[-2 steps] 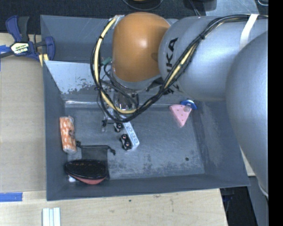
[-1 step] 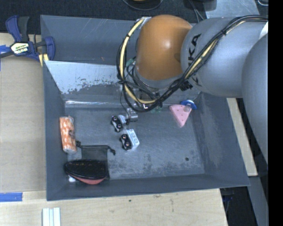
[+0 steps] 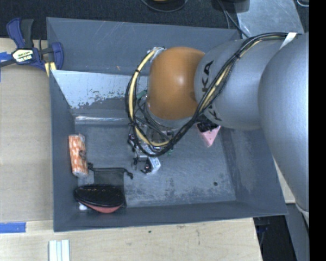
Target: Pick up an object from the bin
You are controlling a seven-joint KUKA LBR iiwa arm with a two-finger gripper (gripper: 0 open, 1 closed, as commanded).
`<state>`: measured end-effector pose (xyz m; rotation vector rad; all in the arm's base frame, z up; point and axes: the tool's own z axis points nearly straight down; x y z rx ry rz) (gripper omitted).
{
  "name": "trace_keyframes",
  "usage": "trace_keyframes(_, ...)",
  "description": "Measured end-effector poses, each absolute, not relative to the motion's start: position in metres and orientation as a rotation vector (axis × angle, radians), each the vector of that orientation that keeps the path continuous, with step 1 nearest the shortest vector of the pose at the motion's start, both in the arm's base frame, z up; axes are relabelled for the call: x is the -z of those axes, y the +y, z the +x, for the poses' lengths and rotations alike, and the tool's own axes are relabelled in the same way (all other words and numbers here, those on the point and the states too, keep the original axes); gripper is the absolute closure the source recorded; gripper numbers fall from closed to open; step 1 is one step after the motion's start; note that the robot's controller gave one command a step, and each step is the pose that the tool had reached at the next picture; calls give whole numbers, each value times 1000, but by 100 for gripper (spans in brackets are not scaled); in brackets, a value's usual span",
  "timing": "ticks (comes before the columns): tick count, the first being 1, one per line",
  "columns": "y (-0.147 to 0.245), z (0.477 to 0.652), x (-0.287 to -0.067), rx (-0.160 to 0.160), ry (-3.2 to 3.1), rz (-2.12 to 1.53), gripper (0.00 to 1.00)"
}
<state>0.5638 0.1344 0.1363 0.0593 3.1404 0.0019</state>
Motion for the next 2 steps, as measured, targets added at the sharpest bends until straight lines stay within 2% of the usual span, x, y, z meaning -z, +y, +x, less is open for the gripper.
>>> trace_keyframes(1, 68, 557, -142, 7, 3136, -100, 0)
trace_keyframes(2, 79, 578, -117, -3, 3137, -21, 0)
